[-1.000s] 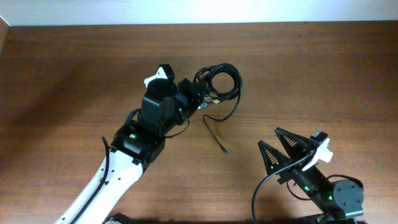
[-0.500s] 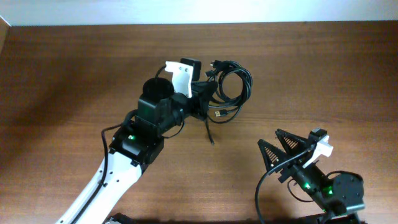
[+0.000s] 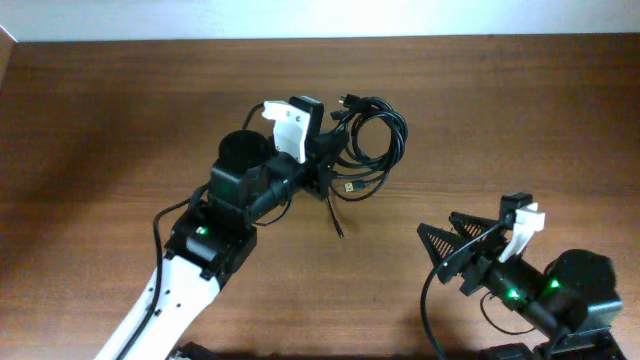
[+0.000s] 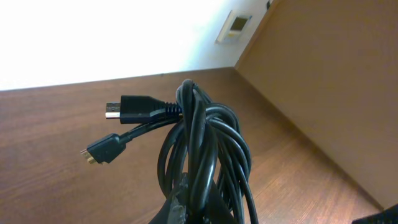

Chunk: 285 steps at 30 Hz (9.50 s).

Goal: Untangle cables

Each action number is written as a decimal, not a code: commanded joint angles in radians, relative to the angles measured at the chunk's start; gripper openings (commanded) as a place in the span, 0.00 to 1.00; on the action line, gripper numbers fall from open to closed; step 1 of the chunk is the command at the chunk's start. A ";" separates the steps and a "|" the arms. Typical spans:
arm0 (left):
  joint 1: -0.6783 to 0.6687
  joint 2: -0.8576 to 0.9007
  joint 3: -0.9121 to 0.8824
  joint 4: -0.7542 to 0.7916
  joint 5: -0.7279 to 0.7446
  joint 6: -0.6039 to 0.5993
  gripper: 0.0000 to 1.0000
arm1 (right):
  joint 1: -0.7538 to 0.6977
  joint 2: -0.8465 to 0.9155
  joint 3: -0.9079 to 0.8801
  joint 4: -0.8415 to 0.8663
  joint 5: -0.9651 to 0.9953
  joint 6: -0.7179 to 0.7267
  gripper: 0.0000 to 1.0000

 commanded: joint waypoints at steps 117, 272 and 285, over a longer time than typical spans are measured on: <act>0.055 -0.111 0.014 -0.050 0.158 0.015 0.00 | -0.003 0.427 0.293 -0.060 -0.074 -0.385 0.96; -0.082 -0.039 0.014 -0.013 -0.249 -0.361 0.00 | -0.003 0.351 0.293 0.010 -0.140 -0.385 0.04; -0.080 -0.039 0.014 -0.194 -0.557 -0.773 0.00 | -0.003 0.303 0.293 -0.020 -0.140 -0.385 0.04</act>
